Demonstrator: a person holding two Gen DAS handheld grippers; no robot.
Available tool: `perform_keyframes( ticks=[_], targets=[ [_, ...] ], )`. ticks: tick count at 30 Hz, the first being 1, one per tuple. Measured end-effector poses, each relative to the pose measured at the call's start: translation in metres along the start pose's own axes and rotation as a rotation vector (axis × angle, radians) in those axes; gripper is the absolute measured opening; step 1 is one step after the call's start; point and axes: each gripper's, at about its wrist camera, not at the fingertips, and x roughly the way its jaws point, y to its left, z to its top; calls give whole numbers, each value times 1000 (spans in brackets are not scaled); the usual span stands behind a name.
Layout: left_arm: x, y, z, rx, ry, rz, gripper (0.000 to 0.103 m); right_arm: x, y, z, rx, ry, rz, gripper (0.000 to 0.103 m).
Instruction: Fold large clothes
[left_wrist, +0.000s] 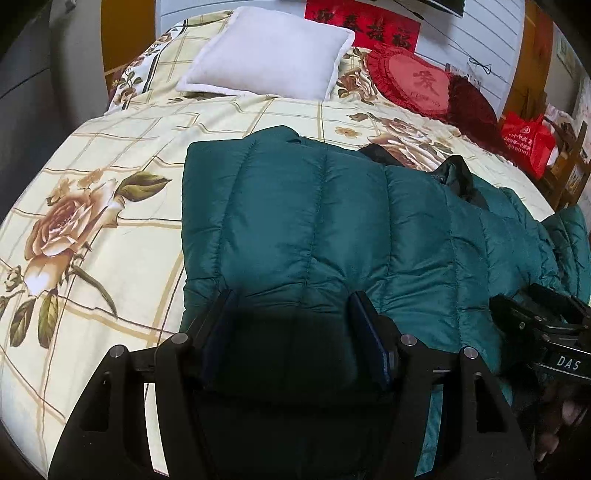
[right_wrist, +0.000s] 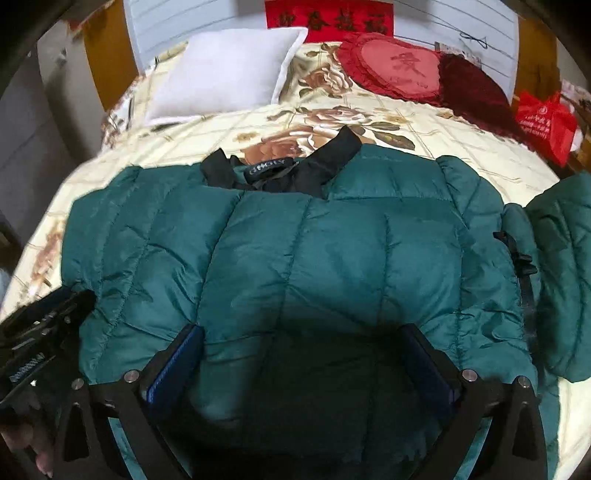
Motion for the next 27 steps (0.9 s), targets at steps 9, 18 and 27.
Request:
perform_keyframes(
  ticks=[9,18,27],
  targets=[
    [0,0,-1,-5,3,-5,64,-46,14,0,-43,-121,-51,103],
    [-5,0,-1,-11,-14,-16,66,-9,2,-22,-25,-2,-36,103],
    [-56,-15,-31,22,-29,-61,65,-106,-28,-32,51,-284,-91,102]
  ],
)
